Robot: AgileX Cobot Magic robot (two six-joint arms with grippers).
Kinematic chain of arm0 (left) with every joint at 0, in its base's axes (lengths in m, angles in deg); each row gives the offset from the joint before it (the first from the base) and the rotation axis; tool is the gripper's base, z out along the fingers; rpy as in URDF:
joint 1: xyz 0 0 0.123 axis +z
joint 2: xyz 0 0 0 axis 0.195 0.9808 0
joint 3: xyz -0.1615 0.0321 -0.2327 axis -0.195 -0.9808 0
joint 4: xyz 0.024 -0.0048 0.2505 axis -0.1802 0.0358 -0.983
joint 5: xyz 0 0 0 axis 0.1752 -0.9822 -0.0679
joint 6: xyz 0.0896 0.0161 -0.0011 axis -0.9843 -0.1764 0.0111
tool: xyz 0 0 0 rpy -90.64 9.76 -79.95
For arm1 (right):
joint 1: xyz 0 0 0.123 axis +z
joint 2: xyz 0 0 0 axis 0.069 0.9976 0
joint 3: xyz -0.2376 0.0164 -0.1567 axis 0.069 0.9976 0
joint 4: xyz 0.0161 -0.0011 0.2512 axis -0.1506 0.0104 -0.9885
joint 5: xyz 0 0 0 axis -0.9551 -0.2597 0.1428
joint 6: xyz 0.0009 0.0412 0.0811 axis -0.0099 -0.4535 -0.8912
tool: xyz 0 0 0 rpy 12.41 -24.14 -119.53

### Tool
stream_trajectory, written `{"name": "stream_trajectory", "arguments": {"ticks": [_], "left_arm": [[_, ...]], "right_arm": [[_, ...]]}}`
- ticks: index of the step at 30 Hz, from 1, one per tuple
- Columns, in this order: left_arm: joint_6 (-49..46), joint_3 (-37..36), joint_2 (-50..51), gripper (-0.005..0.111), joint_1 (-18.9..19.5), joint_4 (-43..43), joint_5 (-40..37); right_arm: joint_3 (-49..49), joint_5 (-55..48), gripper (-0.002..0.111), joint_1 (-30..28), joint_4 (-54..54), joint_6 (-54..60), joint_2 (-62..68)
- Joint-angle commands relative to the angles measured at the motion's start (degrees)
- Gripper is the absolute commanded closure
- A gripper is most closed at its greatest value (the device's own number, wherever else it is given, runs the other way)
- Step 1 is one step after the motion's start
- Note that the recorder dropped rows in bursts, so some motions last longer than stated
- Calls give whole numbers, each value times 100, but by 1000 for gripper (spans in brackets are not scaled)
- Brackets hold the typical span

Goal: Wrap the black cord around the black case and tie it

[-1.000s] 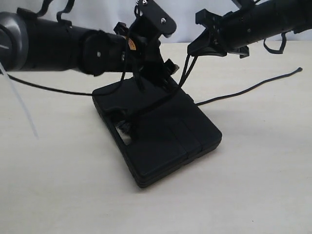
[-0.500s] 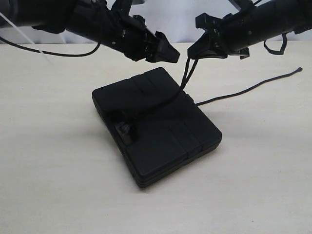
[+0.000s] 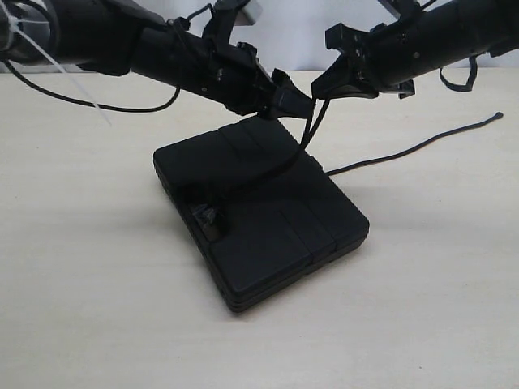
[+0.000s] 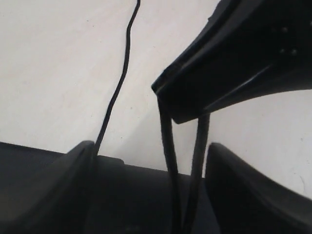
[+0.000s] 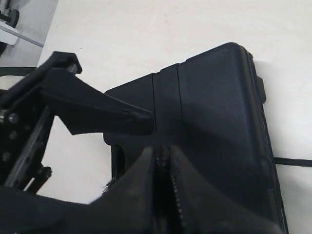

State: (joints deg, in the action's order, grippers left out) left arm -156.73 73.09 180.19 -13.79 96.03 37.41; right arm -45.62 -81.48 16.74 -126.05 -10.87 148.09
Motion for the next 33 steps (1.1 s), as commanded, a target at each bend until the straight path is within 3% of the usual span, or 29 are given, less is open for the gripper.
{"name": "stream_trajectory", "arguments": {"ticks": [1, 11, 19, 33], "left_arm": [[-125, 42, 174, 47, -130, 166, 428], [-683, 42, 364, 47, -169, 915, 619], [-723, 42, 554, 47, -169, 757, 675], [-699, 42, 521, 47, -159, -41, 2638]], "right_arm": [[-43, -92, 104, -11, 41, 77, -59], [-43, -145, 104, -11, 41, 77, -59], [-43, -147, 104, -11, 41, 201, -59], [-43, -587, 104, -11, 422, 412, -112]]}}
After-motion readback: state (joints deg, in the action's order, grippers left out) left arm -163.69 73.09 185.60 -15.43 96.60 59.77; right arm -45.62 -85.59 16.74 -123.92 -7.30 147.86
